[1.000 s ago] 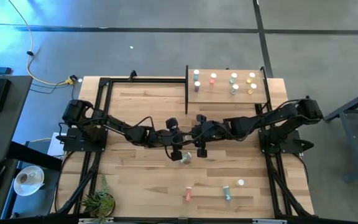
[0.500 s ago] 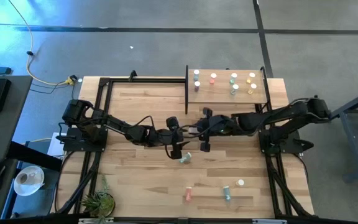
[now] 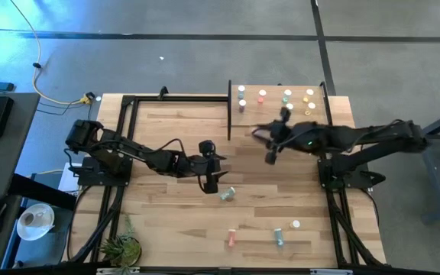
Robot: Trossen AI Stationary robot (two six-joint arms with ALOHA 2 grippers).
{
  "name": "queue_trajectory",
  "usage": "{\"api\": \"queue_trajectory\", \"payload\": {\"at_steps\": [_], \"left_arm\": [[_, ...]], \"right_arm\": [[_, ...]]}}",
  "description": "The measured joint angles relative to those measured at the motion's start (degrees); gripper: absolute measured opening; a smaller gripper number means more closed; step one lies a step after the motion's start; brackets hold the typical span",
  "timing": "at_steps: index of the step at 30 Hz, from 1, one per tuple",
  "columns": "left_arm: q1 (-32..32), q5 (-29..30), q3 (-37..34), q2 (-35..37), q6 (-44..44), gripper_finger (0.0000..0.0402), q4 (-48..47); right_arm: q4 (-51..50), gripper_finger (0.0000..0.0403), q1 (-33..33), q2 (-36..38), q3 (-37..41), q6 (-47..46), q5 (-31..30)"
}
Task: Pick and place medicine bottles onto shelf by color
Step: Put the left pink pill bottle on the shelf aligned with the pink pill bottle
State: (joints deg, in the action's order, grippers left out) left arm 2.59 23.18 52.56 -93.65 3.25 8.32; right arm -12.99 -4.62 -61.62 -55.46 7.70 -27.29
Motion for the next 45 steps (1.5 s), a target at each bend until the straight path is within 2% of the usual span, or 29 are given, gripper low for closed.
{"api": "queue_trajectory", "payload": {"at_steps": [5,10,16,22,26,33,45], "left_arm": [[-0.4,0.01,0.0,0.0,0.0,0.0221,-0.82],[-1.02,0.0,0.0,0.0,0.0,0.0221,-0.82],[-1.07,-0.02,0.0,0.0,0.0,0.0221,-1.22],[-1.07,-0.09,0.0,0.0,-0.02,0.0221,-1.3],[-1.07,-0.09,0.0,0.0,-0.02,0.0221,-1.74],[-1.07,-0.09,0.02,0.0,-0.02,0.0221,-1.75],[-1.07,-0.08,0.02,0.0,-0.02,0.0221,-2.21]], "right_arm": [[0.49,0.0106,4.87,4.82,0.0,2.58,-2.7],[0.2,0.0106,12.91,6.27,0.0,1.0,-2.49],[-3.53,0.0106,23.04,3.65,0.02,-6.54,5.11],[-5.28,0.0106,29.11,-2.03,0.02,-10.89,9.88],[-5.4,0.0106,31.31,-5.76,0.02,-12.29,13.38],[-6.06,0.0106,33.34,-10.22,0.03,-14.62,14.01],[-7.46,0.0106,33.53,-10.8,0.04,-16.69,14.25]]}}
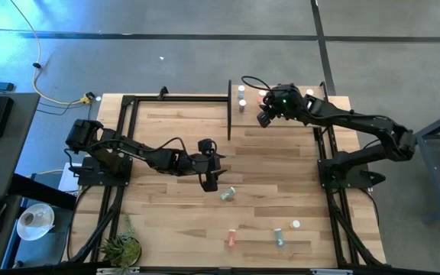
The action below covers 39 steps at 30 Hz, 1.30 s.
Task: Pick and place medicine bottles onto shelf by color
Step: Put the left pink pill bottle on the shelf aligned with the pink pill bottle, then put the yellow pill bottle on the shelf aligned with the yellow pill bottle
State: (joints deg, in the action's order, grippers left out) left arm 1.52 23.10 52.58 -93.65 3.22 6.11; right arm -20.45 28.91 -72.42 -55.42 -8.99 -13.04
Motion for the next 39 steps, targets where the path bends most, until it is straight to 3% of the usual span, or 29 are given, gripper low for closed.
{"api": "queue_trajectory", "payload": {"at_steps": [8,22,39], "left_arm": [[0.0,-0.01,0.0,0.0,0.0,0.0221,-0.35],[0.0,0.01,0.0,0.0,0.0,0.0221,-0.33],[0.01,0.0,0.02,0.0,-0.15,0.0221,-0.33]], "right_arm": [[-0.72,0.0113,0.0,0.07,0.0,-0.11,-0.05],[-1.32,0.0176,-0.02,-0.02,0.09,0.41,-3.26],[-1.94,0.0181,-0.95,7.14,0.09,-0.08,-0.64]]}}
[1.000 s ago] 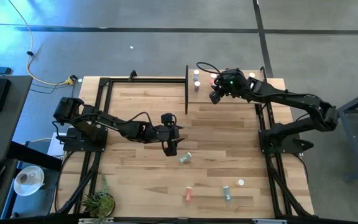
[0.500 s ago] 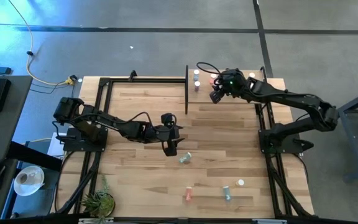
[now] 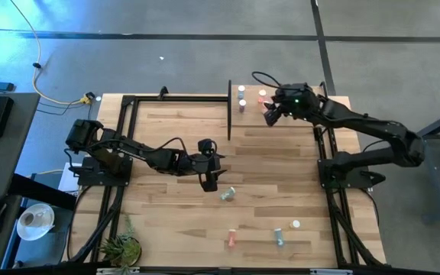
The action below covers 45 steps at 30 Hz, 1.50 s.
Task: Pick and place medicine bottles onto shelf by color
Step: Put the yellow pill bottle on the shelf aligned with the yellow pill bottle
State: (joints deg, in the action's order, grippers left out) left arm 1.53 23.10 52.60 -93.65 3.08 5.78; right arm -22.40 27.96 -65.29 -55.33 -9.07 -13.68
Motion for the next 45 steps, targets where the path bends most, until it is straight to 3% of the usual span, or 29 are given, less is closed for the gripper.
{"api": "queue_trajectory", "payload": {"at_steps": [8,14,21,30,38,45], "left_arm": [[0.01,-2.05,0.0,0.0,-0.87,0.0221,0.0],[0.01,-3.39,0.0,0.0,-1.39,0.0221,0.02],[0.01,-3.44,0.0,0.0,-2.87,0.0221,-0.08],[0.03,-3.44,0.0,0.0,-3.17,0.0221,-1.73],[0.03,-3.46,0.0,0.0,-4.83,0.0221,-1.75],[0.08,-3.46,0.0,0.0,-6.98,0.022,-1.75]], "right_arm": [[-6.44,0.0181,-6.78,3.39,0.0,-2.54,7.83],[-14.73,0.0181,-15.64,3.44,0.0,-3.02,8.16],[-17.58,0.0181,-26.42,3.18,-0.08,-5.23,7.54],[-28.76,0.0181,-39.64,2.3,-0.09,-19.26,-0.25],[-35.15,0.0181,-50.73,2.35,-0.09,-29.21,0.77],[-39.53,0.0181,-57.13,2.2,-0.09,-37.77,6.7]]}}
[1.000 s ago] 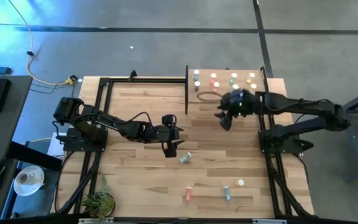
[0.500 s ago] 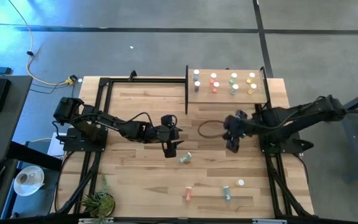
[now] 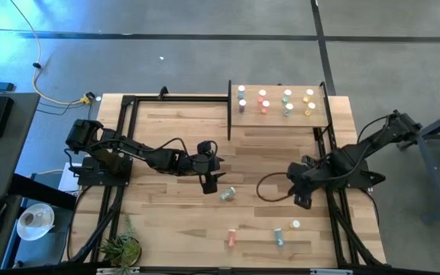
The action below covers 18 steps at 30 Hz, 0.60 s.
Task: Pick and place medicine bottles onto shelf by color
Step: Put the yellow pill bottle on the shelf aligned with the yellow pill bottle
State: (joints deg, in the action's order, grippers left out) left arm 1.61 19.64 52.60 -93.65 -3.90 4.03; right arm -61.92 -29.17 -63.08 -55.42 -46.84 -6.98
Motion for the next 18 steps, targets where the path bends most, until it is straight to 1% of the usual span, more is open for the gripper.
{"api": "queue_trajectory", "payload": {"at_steps": [5,13,18], "left_arm": [[0.0,0.0,0.0,0.0,-0.31,0.022,0.02],[0.0,-0.2,0.0,0.0,-4.14,0.022,0.02],[0.0,-0.2,0.0,0.0,-4.5,0.022,0.03]], "right_arm": [[0.02,0.0181,-4.18,-0.8,0.0,-2.94,-1.7],[0.06,0.0196,-11.63,-5.28,0.0,-4.28,-1.29],[1.38,0.02,-16.32,-7.97,0.0,-5.43,-1.17]]}}
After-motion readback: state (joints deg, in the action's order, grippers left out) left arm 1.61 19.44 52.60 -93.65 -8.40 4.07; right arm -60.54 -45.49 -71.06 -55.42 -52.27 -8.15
